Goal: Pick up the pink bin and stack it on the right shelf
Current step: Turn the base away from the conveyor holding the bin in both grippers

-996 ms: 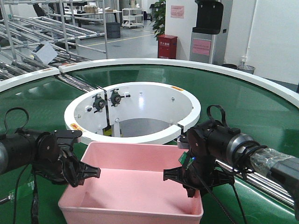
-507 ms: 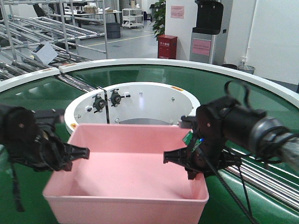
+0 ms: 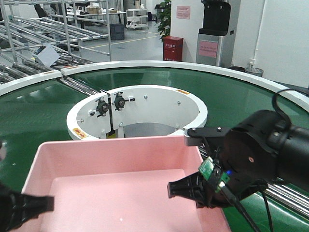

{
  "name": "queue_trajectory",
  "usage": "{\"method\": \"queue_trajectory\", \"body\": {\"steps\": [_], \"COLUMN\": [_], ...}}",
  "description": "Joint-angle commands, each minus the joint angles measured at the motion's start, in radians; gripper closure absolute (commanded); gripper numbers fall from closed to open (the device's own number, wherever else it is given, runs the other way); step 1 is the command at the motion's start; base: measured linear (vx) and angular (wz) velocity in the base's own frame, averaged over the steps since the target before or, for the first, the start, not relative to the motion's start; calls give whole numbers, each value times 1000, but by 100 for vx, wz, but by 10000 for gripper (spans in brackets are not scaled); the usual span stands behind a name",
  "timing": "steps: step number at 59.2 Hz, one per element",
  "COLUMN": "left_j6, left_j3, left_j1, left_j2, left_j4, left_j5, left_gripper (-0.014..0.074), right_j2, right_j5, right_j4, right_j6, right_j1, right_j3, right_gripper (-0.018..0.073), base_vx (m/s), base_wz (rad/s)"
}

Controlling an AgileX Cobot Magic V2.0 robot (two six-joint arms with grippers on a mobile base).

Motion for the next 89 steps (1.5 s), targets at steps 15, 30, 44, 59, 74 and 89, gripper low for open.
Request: {"method": "queue_trajectory", "body": {"steps": [15,30,44,59,74,89], "left_j6": [-29,-29,-29,-29,-29,-29], "left_j3": [23,23,23,23,23,23], "left_j1": [-11,-10,-10,-10,-10,-10], "left_j2": [-103,-103,-103,-103,-103,-103], "left_j4": [38,39,39,39,39,39], "left_j5": [-107,-97,-97,-97,-97,-97], "left_gripper": [450,450,450,450,450,450], "right_j2": [-67,-67,-67,-67,-67,-67], "right_j5": [-29,-29,-29,-29,-31,-32], "right_j4": [-87,-87,-87,-87,-89,-91], "right_j6": [24,24,21,21,22,22], "right_j1": [-6,-6,-6,-6,-7,-7], "right_j3": [3,3,3,3,3,3], "right_gripper": [568,568,568,568,568,568], "base_vx": [0,0,0,0,-5,-14], "base_wz": [0,0,0,0,-19,-55]}}
